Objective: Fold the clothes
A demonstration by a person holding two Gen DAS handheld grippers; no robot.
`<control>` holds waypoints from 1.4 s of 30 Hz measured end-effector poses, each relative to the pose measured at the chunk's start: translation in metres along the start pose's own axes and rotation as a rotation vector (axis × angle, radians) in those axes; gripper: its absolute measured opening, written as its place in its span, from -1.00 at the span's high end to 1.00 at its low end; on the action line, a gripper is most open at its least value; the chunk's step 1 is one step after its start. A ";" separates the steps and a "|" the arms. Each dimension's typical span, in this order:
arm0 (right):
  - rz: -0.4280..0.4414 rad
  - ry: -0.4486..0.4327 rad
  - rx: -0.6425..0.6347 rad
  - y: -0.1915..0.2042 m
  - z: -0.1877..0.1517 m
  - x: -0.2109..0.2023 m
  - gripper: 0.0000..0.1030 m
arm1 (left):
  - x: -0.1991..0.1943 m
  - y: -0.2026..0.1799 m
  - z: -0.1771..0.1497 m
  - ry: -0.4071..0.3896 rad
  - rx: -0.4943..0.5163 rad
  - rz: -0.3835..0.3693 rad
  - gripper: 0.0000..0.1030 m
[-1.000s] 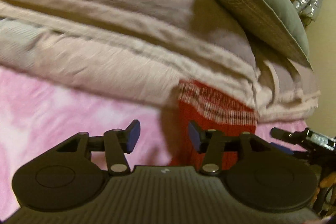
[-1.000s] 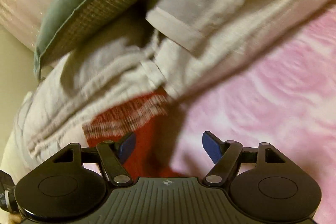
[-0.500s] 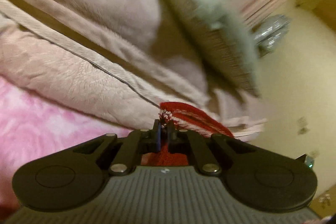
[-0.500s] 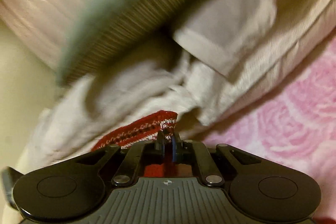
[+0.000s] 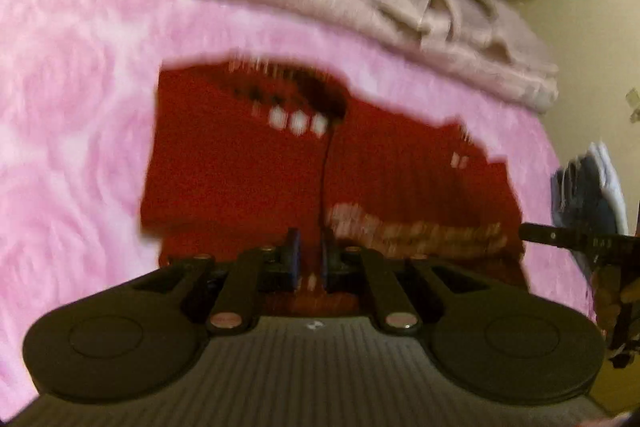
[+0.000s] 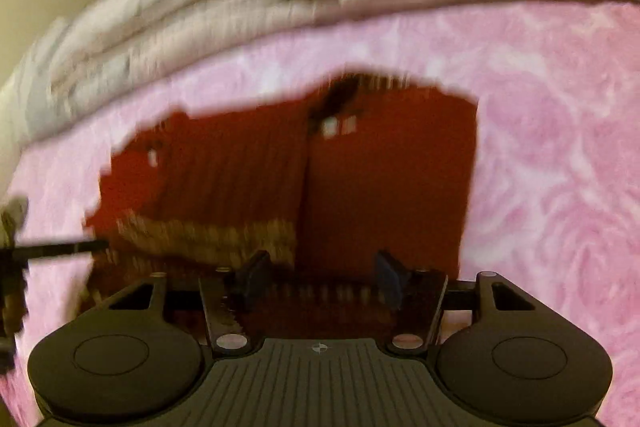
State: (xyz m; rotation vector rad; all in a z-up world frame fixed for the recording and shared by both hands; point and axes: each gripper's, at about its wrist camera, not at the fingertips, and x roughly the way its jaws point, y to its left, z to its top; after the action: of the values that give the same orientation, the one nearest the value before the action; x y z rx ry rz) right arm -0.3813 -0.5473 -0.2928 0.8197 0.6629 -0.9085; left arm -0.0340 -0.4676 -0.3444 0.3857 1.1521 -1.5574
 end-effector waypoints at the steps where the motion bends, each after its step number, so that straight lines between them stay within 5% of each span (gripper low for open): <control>1: 0.006 -0.046 0.001 0.004 0.008 -0.003 -0.17 | 0.003 -0.005 0.002 -0.009 0.016 0.003 0.89; 9: -0.092 -0.016 -0.224 0.050 -0.012 0.055 -0.16 | 0.028 -0.041 0.017 -0.082 0.148 0.024 0.83; 15: -0.166 -0.024 -0.357 0.054 -0.056 0.046 -0.11 | -0.008 -0.039 -0.047 -0.086 0.161 0.115 0.83; 21: -0.115 -0.054 -0.320 0.062 -0.083 0.005 -0.11 | -0.045 -0.043 -0.090 -0.123 0.122 0.146 0.83; 24: -0.173 0.032 -0.312 0.062 -0.113 0.009 -0.11 | -0.054 -0.035 -0.117 -0.103 0.132 0.145 0.83; 34: -0.297 0.036 -0.170 0.057 -0.232 -0.065 -0.12 | -0.123 0.012 -0.215 -0.091 0.116 0.133 0.82; 42: -0.283 -0.040 -0.170 0.056 -0.242 -0.063 -0.23 | -0.140 0.020 -0.253 -0.228 0.093 0.130 0.82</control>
State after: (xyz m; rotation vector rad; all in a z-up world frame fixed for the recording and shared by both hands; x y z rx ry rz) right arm -0.3991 -0.2986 -0.3531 0.5622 0.8224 -1.1042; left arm -0.0505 -0.1794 -0.3680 0.3279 0.8644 -1.5017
